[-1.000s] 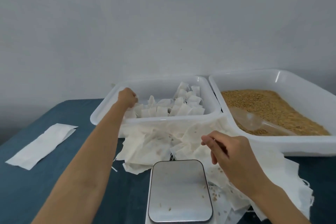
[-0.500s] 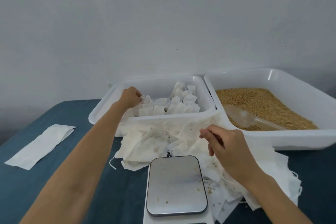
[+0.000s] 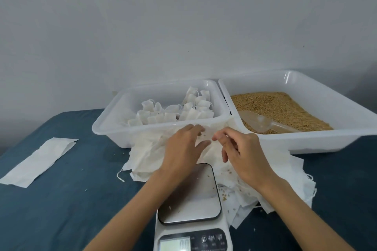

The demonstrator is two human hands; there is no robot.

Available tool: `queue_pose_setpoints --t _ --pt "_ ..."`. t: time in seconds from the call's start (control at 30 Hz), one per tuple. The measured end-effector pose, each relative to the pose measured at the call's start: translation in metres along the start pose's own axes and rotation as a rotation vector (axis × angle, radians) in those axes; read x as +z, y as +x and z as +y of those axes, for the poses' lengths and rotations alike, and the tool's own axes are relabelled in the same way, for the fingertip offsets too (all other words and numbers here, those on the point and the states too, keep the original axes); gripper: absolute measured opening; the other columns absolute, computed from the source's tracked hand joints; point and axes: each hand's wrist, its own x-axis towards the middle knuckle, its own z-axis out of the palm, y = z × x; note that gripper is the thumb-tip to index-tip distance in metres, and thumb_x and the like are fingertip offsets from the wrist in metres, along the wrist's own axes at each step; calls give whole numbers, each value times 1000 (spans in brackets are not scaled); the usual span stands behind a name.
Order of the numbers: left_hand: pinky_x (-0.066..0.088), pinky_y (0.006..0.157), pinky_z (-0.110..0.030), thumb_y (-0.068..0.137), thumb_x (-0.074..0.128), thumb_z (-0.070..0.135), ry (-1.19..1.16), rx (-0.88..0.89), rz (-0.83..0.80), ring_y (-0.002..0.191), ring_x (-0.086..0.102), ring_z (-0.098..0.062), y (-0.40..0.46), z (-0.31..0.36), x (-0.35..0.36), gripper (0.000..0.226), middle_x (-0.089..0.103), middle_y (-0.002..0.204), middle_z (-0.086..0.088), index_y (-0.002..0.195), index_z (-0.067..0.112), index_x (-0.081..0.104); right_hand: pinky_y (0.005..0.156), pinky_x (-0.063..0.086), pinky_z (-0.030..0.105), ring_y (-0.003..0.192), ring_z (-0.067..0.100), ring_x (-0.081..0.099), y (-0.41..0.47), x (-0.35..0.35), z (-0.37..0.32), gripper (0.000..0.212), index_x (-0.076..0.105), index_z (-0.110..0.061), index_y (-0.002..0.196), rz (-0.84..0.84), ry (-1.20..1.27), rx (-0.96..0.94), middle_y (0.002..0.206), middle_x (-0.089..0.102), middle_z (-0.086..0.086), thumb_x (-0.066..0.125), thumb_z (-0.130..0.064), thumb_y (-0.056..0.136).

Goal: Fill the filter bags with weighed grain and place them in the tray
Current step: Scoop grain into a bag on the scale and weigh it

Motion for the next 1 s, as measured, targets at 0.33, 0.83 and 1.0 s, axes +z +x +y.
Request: queue_pose_setpoints --t 0.33,0.83,1.0 --pt "39 66 -30 95 73 14 -55 -10 147 71 45 -11 -2 -6 7 3 64 92 5 95 12 71 54 38 11 49 11 59 0 3 5 49 69 -22 91 -4 -17 12 55 62 -7 39 -59 101" --pt "50 74 -30 95 67 1 -213 -111 232 73 58 -14 -15 -23 -3 28 65 85 5 120 15 69 52 38 11 46 11 58 -1 4 7 35 68 -22 97 -35 -18 23 53 62 -6 46 -49 103" --pt "47 73 -16 97 66 1 -345 -148 350 76 61 -9 -13 -23 -13 18 67 88 4 106 15 72 53 39 11 47 12 59 -2 4 8 31 67 -25 98 -35 -21 11 54 62 -8 47 -49 103"
